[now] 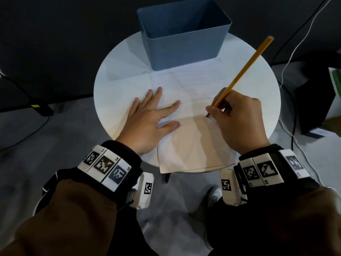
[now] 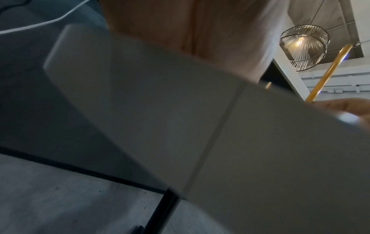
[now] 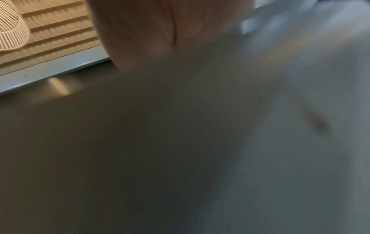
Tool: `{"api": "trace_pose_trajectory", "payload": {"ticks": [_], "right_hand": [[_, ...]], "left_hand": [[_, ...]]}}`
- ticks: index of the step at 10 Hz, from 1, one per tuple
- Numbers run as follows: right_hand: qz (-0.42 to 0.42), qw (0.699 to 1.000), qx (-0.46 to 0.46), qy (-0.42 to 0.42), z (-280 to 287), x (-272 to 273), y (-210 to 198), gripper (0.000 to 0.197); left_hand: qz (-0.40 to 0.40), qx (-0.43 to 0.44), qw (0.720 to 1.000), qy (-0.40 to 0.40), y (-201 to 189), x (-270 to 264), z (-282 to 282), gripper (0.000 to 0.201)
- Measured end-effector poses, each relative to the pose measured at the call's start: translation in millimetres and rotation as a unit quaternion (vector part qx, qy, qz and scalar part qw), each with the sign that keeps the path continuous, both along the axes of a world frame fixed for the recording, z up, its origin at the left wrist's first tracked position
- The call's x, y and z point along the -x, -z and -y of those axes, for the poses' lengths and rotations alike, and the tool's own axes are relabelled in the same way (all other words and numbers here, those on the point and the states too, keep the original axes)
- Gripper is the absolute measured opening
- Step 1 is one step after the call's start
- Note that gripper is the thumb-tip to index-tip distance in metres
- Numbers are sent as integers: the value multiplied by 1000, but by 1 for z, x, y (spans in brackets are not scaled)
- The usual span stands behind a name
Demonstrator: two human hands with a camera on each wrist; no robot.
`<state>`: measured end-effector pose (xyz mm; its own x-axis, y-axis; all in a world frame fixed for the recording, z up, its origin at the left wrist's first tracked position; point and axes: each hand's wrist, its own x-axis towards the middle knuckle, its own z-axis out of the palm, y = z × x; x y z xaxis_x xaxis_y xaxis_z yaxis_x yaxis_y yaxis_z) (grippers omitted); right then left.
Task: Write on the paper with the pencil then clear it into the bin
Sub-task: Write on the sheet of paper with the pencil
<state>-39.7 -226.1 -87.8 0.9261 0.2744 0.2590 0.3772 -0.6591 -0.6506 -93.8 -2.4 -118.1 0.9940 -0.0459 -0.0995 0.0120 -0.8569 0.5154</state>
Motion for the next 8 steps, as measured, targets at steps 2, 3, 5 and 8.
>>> {"api": "trace_pose_trajectory", "payload": {"ticks": [2, 3, 5, 8], "right_hand": [[-2, 1000, 6, 3, -1, 0, 1, 12], [-4, 1000, 5, 27, 3, -2, 1, 11], [-12, 999, 3, 36, 1, 2, 2, 10], [-16, 998, -19, 57, 5, 8, -12, 12]], "left_hand": [[-1, -4, 1000, 1, 0, 0, 0, 53], [-1, -1, 1000, 3, 0, 0, 0, 53], [16, 34, 999, 1, -3, 2, 1, 51], [11, 77, 997, -8, -13, 11, 2, 48]]}}
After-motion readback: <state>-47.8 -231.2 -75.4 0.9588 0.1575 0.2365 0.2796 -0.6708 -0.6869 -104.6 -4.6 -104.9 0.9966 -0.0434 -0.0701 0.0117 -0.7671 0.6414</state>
